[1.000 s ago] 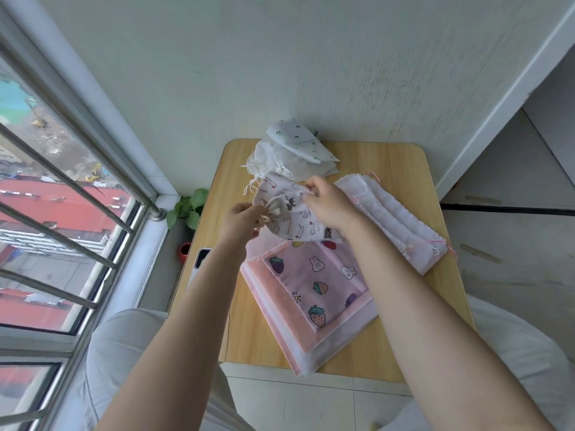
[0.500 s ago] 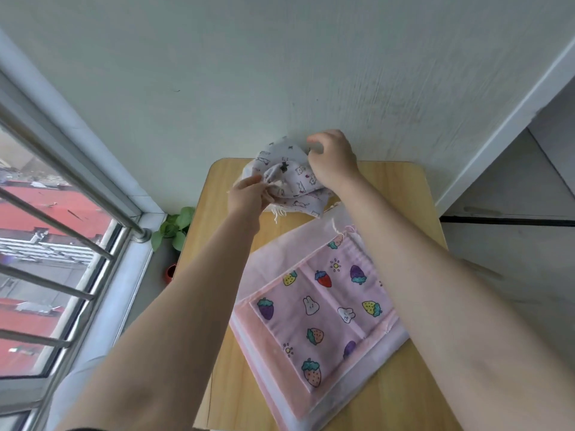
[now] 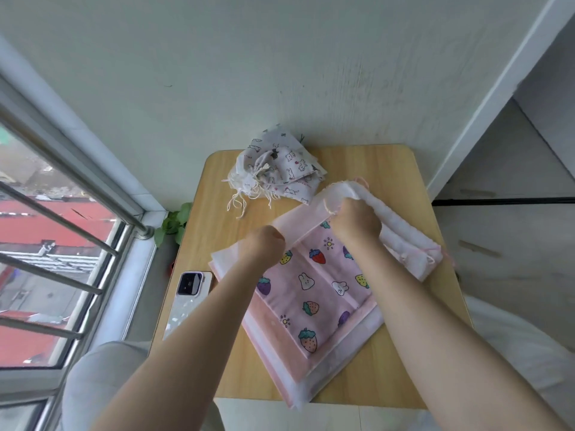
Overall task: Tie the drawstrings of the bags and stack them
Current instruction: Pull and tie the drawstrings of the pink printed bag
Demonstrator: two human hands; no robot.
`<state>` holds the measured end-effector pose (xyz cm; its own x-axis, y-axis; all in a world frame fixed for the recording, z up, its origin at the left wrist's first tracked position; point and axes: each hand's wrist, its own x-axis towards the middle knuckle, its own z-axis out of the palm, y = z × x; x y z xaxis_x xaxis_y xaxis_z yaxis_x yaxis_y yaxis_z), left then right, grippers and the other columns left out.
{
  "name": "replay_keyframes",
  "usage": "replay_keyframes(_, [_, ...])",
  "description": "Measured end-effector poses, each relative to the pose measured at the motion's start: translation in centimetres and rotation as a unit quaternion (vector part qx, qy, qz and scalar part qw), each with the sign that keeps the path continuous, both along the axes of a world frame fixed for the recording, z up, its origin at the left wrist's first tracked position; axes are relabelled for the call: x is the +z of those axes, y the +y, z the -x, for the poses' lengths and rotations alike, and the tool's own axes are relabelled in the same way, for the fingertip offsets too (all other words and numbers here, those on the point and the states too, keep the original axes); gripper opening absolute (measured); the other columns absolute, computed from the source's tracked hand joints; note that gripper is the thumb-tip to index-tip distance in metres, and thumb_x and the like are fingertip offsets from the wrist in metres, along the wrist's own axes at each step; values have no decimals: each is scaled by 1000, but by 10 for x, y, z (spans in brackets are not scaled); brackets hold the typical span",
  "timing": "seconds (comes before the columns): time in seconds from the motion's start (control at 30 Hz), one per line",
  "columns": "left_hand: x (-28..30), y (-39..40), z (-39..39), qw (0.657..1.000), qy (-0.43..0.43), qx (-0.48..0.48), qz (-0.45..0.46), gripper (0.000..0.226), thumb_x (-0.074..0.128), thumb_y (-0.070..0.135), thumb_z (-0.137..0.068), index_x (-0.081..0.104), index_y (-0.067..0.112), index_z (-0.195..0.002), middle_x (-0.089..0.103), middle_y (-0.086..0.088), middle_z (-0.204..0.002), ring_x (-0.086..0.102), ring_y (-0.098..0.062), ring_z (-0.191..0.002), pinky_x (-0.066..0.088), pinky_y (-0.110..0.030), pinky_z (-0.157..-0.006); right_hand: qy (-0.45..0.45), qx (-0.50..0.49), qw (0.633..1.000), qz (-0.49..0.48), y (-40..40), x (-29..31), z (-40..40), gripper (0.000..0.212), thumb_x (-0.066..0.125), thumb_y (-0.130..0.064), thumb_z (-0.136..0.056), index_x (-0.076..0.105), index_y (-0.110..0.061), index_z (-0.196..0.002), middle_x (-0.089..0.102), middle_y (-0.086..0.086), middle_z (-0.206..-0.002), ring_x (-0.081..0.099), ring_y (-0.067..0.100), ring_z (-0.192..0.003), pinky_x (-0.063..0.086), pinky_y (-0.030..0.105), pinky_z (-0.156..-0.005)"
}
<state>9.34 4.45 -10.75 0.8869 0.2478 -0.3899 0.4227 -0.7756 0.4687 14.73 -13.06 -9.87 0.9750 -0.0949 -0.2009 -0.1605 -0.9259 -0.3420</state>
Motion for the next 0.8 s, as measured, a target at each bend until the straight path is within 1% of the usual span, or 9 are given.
replay_keyframes(0.07, [-3,-5,6,998,19,-35,-38,31,49,12,-84,71,18,-105,68,-3,-106,64,-24,-94,58,-37,-80,-5,-10,999,33,-6,-6,10,27,52,-11,-88,56,-8,-115,61,11,-113,55,31,-111,47,36,-84])
replay_keyframes(0.13, [-2,-7,14,997,15,-50,-61,33,51,14,-84,70,21,-109,67,-2,-111,62,-23,-100,56,-35,-81,7,-18,998,51,-11,-9,18,32,52,-13,-88,53,-9,-119,60,12,-120,49,32,-121,39,39,-99])
replay_keyframes(0.3, [2,-7,21,997,5,-45,-63,28,53,13,-87,69,18,-109,65,-6,-110,63,-26,-97,56,-36,-79,42,-20,998,35,-14,-4,21,30,50,-13,-91,58,-13,-120,62,10,-123,42,31,-130,27,40,-108])
replay_keyframes(0.37, [4,-7,24,997,9,-47,-68,25,52,12,-86,71,14,-104,66,-7,-106,63,-27,-95,57,-39,-80,58,4,998,36,-15,0,25,28,49,-11,-91,59,-13,-117,59,11,-123,41,32,-128,29,41,-105])
replay_keyframes(0.43, [5,-6,25,995,22,-55,-77,24,52,13,-86,72,12,-100,67,-7,-104,62,-26,-93,57,-36,-79,48,33,998,2,-15,0,27,19,47,-8,-88,61,-14,-100,56,13,-114,45,34,-116,36,39,-94])
replay_keyframes(0.53, [5,-4,28,993,48,-71,-83,23,53,26,-88,70,15,-99,67,-2,-104,57,-20,-89,48,-29,-71,37,76,992,-97,-12,2,33,24,47,-5,-82,38,-19,-65,44,5,-92,44,28,-88,35,31,-66])
replay_keyframes(0.63, [10,-3,31,1000,-11,-13,18,22,52,30,-91,67,19,-103,66,-1,-104,57,-19,-89,46,-28,-72,23,118,972,-204,-4,10,43,29,52,-7,-79,38,-23,-60,39,-7,-82,44,20,-73,33,27,-60])
replay_keyframes(0.7, [18,-7,32,986,-48,53,148,25,50,35,-92,67,20,-101,67,-2,-96,58,-20,-82,48,-30,-69,23,140,959,-245,5,17,51,24,60,-14,-79,52,-30,-63,46,-8,-96,53,13,-82,43,27,-77])
replay_keyframes(0.8, [28,-9,30,939,-74,155,297,36,53,49,-90,69,16,-95,68,-3,-95,60,-22,-84,51,-40,-82,-12,191,958,-213,19,20,60,8,67,-32,-69,61,-36,-69,45,-22,-106,53,5,-106,39,32,-100])
